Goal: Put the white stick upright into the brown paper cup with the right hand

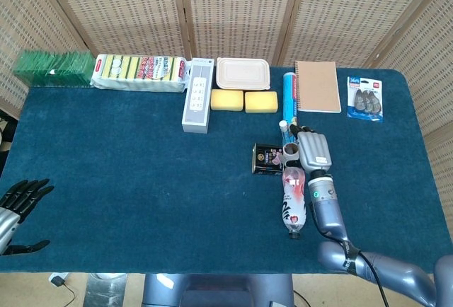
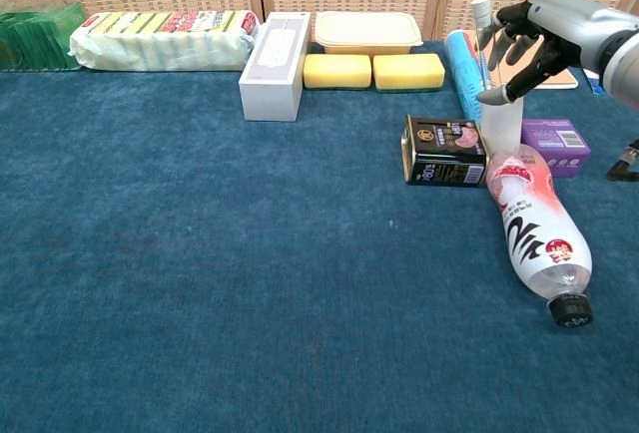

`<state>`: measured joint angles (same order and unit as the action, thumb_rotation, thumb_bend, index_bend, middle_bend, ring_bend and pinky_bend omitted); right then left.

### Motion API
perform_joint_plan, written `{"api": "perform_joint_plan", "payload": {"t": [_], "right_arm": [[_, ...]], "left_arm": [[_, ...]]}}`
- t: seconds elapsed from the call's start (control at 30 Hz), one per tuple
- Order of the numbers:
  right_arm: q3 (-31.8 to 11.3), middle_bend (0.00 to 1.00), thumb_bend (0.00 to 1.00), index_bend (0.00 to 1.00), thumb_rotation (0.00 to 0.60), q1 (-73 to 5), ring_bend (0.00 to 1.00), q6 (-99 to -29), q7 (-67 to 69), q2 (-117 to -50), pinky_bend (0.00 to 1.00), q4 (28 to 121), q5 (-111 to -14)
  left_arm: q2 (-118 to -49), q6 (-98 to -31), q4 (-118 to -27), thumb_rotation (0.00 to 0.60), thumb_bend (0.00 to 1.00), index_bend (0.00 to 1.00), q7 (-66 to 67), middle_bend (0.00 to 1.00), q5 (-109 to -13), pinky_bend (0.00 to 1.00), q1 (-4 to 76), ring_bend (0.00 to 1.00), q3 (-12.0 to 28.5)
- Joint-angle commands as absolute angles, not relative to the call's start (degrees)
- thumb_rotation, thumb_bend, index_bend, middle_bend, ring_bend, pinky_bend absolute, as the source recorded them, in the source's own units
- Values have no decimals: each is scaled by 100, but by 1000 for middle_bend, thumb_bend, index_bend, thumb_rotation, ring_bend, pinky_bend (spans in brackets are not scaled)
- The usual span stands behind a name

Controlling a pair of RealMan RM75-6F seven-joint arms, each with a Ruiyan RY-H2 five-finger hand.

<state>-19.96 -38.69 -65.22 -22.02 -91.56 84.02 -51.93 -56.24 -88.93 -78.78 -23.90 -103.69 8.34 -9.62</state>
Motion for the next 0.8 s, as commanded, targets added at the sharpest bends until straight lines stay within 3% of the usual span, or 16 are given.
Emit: {"api": "perform_joint_plan", "payload": {"t": [0.03,0.4,0.57,0.8], "right_arm": [[-2008,399,269,304,542,-3900,347,-6535,-2217,-9186,376,8353,-5187],[-2033,437,292,359,541,-3944,414,-6607,-2301,-9188,445,8290,-5151],[-2044,466,298,388,598,-3954,452,-6634,-2375,-9167,478,8321,-5089],[-2042,517,303,435,600,-3970,526,-6688,-2468,-9187,533,8336,-5022]], "left_arm": [[-5623,-8884,-7877,552,84,38,-2396,39,-10359,0,836,0,-958],[-5627,-8830,-7911,554,84,38,-2351,39,-10356,0,856,0,-954],[-5627,-8817,-7937,555,85,38,-2308,39,-10365,0,859,0,-958],[-5624,-8811,-7950,552,85,38,-2295,40,-10365,0,859,0,-958]]}}
